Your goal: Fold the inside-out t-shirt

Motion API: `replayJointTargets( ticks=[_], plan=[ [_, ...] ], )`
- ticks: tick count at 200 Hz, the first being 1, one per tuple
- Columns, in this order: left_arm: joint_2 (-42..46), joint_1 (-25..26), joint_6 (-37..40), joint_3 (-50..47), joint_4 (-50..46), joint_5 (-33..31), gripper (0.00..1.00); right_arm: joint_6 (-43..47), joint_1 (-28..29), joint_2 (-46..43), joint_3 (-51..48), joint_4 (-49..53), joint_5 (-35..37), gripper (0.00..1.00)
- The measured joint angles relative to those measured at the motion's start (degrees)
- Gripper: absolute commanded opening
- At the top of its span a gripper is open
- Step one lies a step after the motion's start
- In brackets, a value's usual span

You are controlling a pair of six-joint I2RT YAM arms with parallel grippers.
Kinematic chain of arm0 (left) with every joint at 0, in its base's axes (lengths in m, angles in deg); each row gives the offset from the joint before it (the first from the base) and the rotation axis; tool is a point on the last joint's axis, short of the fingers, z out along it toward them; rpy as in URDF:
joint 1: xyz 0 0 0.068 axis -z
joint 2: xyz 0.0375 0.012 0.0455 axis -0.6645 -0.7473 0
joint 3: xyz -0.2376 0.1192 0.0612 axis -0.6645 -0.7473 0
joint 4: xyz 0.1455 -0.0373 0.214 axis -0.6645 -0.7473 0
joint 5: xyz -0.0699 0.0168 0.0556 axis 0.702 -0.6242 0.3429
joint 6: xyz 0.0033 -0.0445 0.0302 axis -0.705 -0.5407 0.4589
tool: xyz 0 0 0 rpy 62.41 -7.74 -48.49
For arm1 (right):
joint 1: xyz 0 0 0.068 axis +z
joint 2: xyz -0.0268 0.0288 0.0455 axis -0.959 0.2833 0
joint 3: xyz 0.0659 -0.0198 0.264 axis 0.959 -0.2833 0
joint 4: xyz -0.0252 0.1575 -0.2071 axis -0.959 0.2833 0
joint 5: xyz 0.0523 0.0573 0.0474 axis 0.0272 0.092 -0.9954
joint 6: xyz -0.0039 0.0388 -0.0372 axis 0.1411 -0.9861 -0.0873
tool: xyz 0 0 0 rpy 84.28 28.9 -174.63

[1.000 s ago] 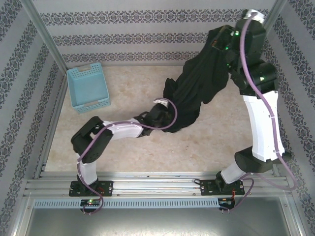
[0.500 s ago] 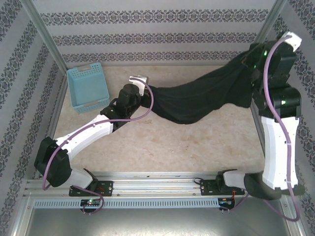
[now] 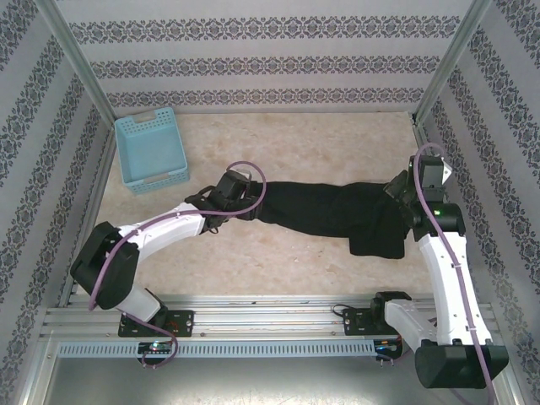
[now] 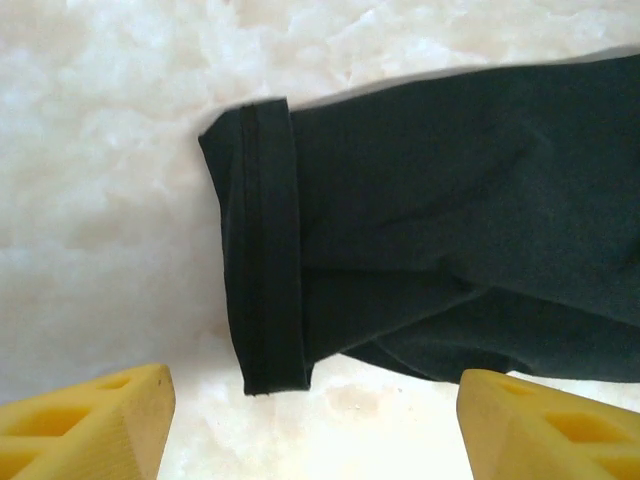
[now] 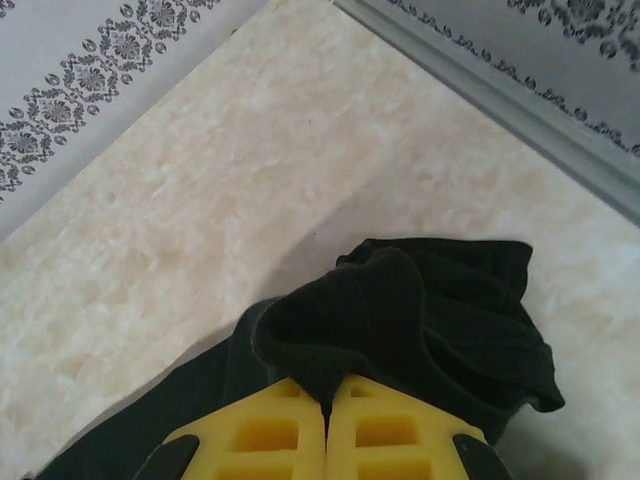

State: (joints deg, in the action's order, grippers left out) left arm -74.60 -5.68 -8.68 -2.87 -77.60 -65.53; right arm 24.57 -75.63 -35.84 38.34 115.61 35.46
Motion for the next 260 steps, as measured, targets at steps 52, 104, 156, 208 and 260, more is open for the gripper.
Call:
replayJointTargets(
  ticks=[52, 104, 156, 208, 260],
  plan=[
    [-10.32, -1.81, -2.91, 7.65, -4.68, -2.49, 0.72, -0.17, -1.75, -1.03, -1.42, -2.45, -1.84, 0.0],
    [-19.12, -2.54, -2.99, 14.69, -8.13, -3.34, 0.5, -0.17, -3.76, -1.81, -3.48, -3.3, -3.17, 0.0],
    [-20.15, -6.8, -2.58, 14.75, -9.86, -2.36, 0.05, 0.04, -8.55, -1.92, -3.56, -3.28, -4.72, 0.0],
    [-9.66, -13.29, -3.96, 5.75, -4.94, 8.63, 0.0, 0.07, -9.18, 1.36, -1.99, -3.63, -6.36, 0.0],
    [21.16, -22.64, -10.29, -6.88, 13.0, 19.21, 0.0, -0.15, -10.95, 7.04, 4.68, -3.96, -6.64, 0.0]
  ],
)
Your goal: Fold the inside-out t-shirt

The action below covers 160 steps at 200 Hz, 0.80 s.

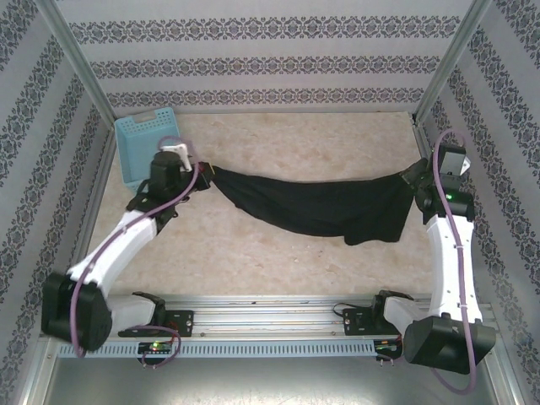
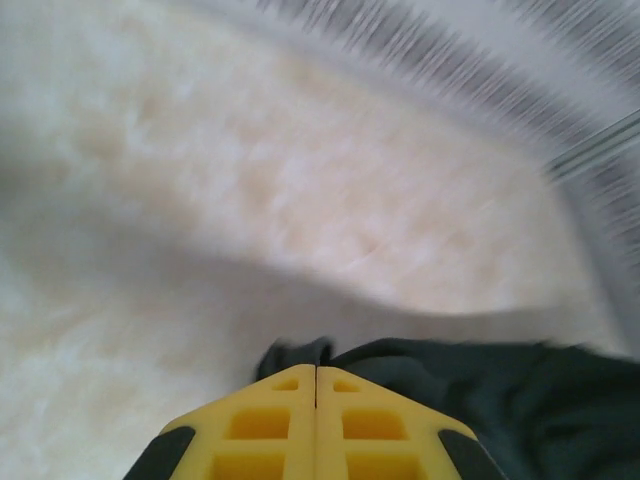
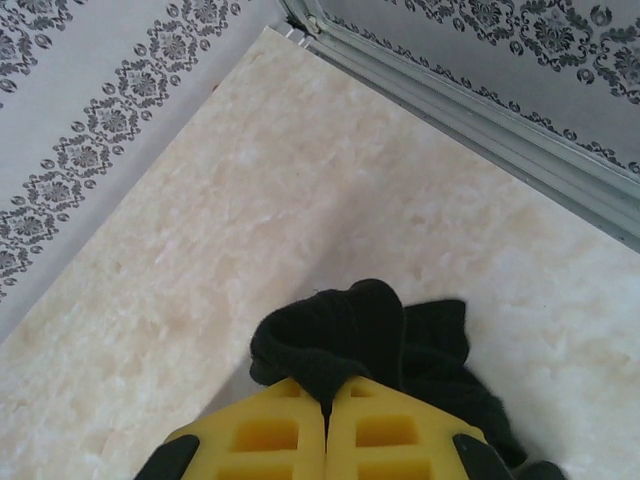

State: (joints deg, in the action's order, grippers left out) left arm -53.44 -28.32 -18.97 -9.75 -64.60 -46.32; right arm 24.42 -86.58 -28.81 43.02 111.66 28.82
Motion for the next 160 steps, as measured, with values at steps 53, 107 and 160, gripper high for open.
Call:
replayJointTargets(
  ticks=[53, 107, 160],
  plan=[
    [-3.54, -8.02, -8.72, -5.18, 11.63, 8.98, 0.0, -2.58, 0.02, 4.55, -0.04, -3.72, -4.13, 0.0],
    [-9.62, -9.68, -10.23, -1.36, 3.1, 7.89, 0.0, -3.13, 0.13, 15.69, 0.42, -7.69, -5.2, 0.0],
    [-22.49, -6.32, -4.7, 12.96, -5.27, 1.03, 0.0, -1.6, 0.92, 26.12, 6.93, -8.22, 0.02, 0.0]
  ],
)
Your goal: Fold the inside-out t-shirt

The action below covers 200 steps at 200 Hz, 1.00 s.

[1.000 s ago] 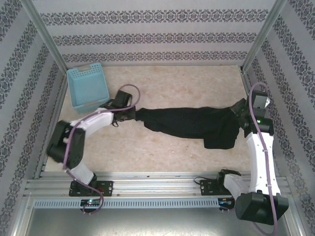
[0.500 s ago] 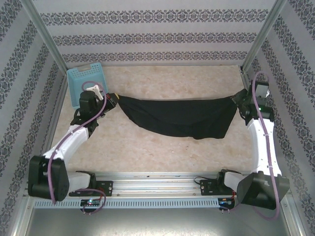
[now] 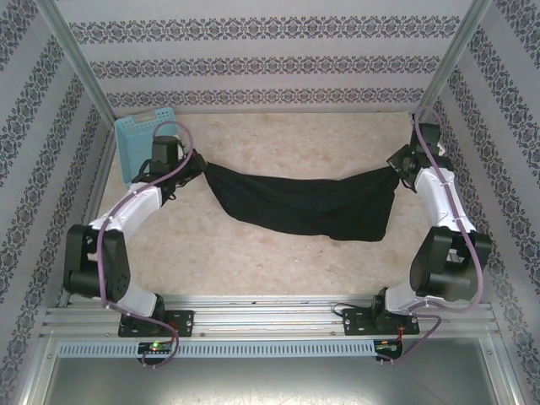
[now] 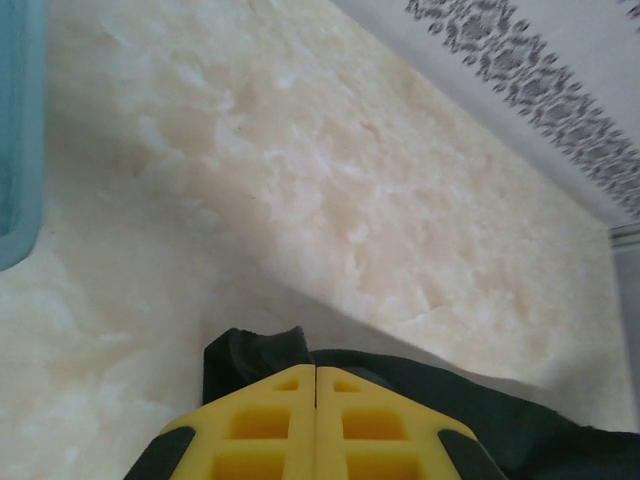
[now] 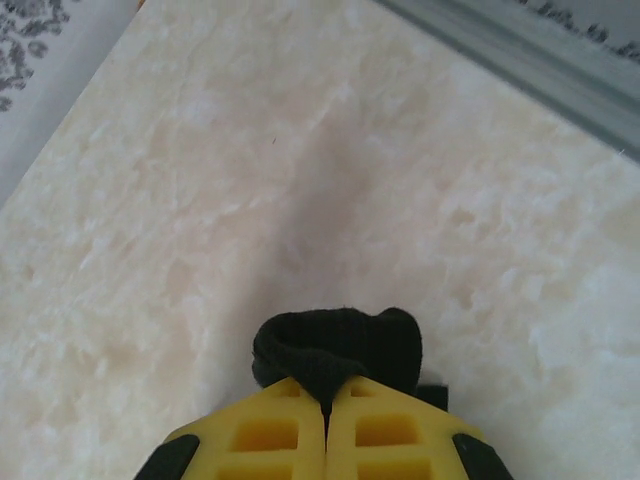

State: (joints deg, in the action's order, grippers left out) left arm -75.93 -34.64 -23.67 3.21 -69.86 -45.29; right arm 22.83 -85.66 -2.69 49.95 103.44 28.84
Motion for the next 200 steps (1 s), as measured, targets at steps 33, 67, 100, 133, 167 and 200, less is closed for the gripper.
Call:
replayJointTargets(
  ticks=[33, 67, 100, 133, 167, 200],
  plan=[
    [-12.92, 3.19, 3.67, 14.47, -8.17, -5.53, 0.08, 0.59, -0.42, 2.16, 2.29, -0.24, 3.26, 0.0],
    [-21.92, 5.16, 7.3, 24.94, -15.98, -11.19, 0.39, 0.76, -2.03, 6.01, 2.82, -1.01, 4.44, 0.0],
    [-21.92, 6.82, 8.96, 25.0, -20.2, -14.75, 0.56, 0.79, -2.4, 10.6, 4.26, -1.16, 5.05, 0.0],
    [-19.39, 7.67, 8.96, 20.7, -20.37, -13.09, 0.56, 0.98, -2.43, 12.2, 5.07, -1.36, 5.29, 0.0],
    [-19.21, 8.02, 8.76, 16.98, -20.13, -9.33, 0.52, 0.98, -3.04, 12.2, 5.09, -1.49, 5.31, 0.0],
    [-21.24, 8.81, 8.72, 17.03, -19.52, -6.62, 0.4, 0.98, -3.23, 12.2, 5.07, -1.79, 5.29, 0.0]
  ],
)
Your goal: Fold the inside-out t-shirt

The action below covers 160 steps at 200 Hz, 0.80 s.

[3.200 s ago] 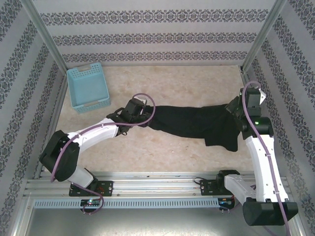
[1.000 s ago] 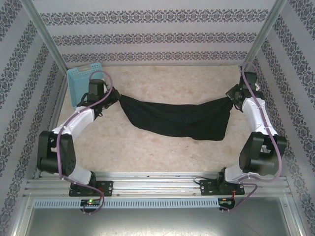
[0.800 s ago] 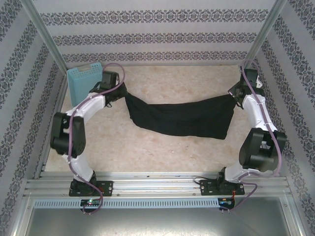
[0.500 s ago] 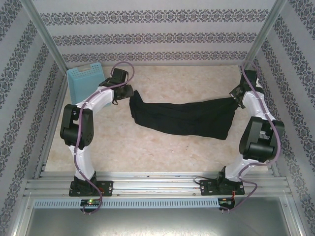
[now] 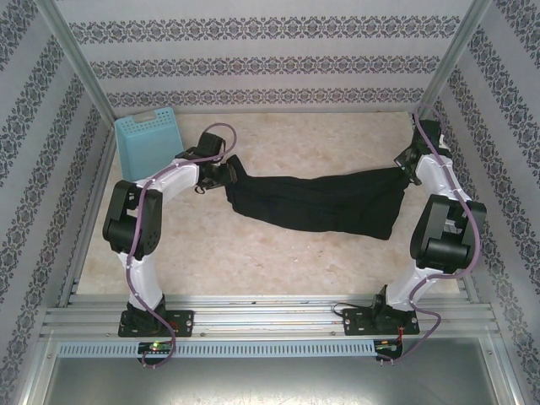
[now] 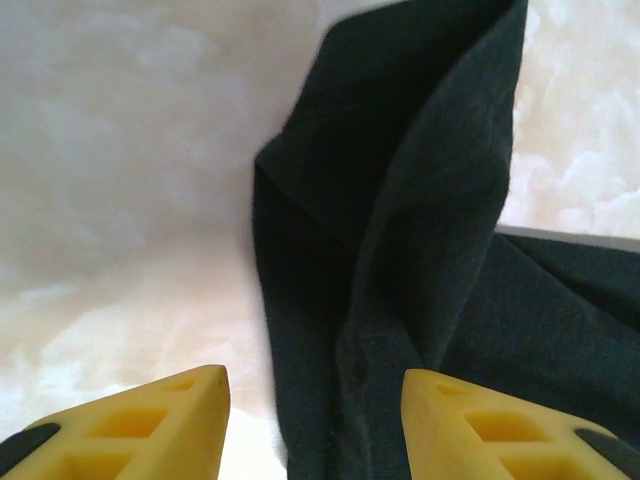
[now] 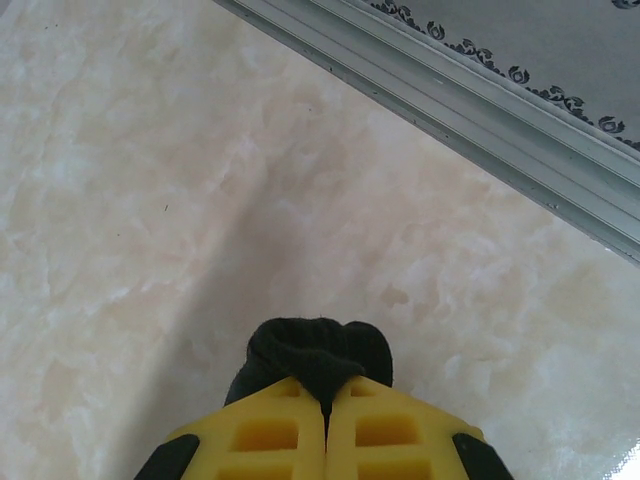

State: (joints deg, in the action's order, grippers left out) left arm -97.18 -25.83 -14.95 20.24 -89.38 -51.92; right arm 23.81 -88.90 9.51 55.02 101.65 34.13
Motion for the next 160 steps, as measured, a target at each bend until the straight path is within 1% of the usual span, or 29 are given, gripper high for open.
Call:
replayJointTargets(
  ticks=[10, 20, 27, 41, 50, 57, 63, 68, 78, 82, 88, 98, 107, 117, 136, 160],
  plan=[
    [-0.81, 0.26, -0.17, 0.0, 0.04, 0.37, 0.37, 0.0, -0.04, 0.0, 0.0, -0.07, 0.0, 0.0],
    [-1.55, 0.26, -0.15, 0.0, 0.2, 0.85, 0.31, 0.0, -0.15, 0.0, 0.0, -0.07, -0.02, 0.0],
    [-2.25, 0.26, -0.15, 0.13, 0.26, 1.18, 0.24, 0.0, -0.2, 0.04, 0.0, -0.09, -0.04, 0.0],
    [-3.67, 0.26, -0.28, 0.76, 0.44, 1.7, 0.08, 0.02, -0.28, 0.22, 0.02, -0.09, -0.09, 0.0],
    [-4.11, 0.26, -0.37, 0.98, 0.55, 1.92, 0.0, 0.15, -0.28, 0.5, 0.07, -0.04, -0.11, 0.0],
    [-4.13, 0.26, -0.17, 0.98, 0.59, 2.1, 0.0, 0.35, -0.28, 0.85, 0.31, 0.07, -0.24, 0.0],
    [-4.0, 0.24, -0.02, 0.98, 0.74, 2.14, 0.0, 0.48, -0.28, 1.27, 0.7, 0.24, -0.48, 0.07],
    [-3.85, 0.24, 0.0, 0.98, 1.01, 2.14, 0.0, 0.63, -0.28, 1.66, 1.18, 0.48, -0.66, 0.16],
    [-3.08, 0.2, 0.0, 0.79, 1.66, 2.1, 0.0, 0.96, -0.31, 2.43, 2.25, 0.85, -1.11, 0.42],
    [-2.45, 0.17, 0.0, 0.39, 2.19, 2.08, 0.0, 1.11, -0.31, 2.62, 2.67, 0.98, -1.31, 0.5],
    [-1.36, 0.04, 0.0, -0.35, 2.82, 2.08, 0.0, 1.53, -0.31, 2.75, 3.13, 1.29, -1.53, 0.58],
    [1.38, -0.17, 0.0, -2.25, 3.85, 2.05, 0.0, 2.1, -0.42, 2.69, 3.54, 1.7, -1.92, 0.66],
    [4.31, -0.46, 0.0, -4.11, 4.55, 2.05, 0.0, 2.89, -0.55, 2.34, 3.58, 1.95, -2.4, 0.71],
    [8.15, -0.81, -0.07, -6.36, 5.84, 2.05, 0.0, 3.15, -0.66, 1.33, 2.95, 2.14, -3.15, 0.74],
    [15.54, -1.33, -0.68, -10.93, 9.4, 2.1, 0.0, 3.93, -0.66, -3.41, -1.55, 2.25, -4.39, 0.74],
    [21.77, -1.68, -1.81, -15.3, 13.14, 2.08, 0.0, 4.13, -0.63, -13.51, -11.54, 2.91, -5.84, 0.72]
  ],
)
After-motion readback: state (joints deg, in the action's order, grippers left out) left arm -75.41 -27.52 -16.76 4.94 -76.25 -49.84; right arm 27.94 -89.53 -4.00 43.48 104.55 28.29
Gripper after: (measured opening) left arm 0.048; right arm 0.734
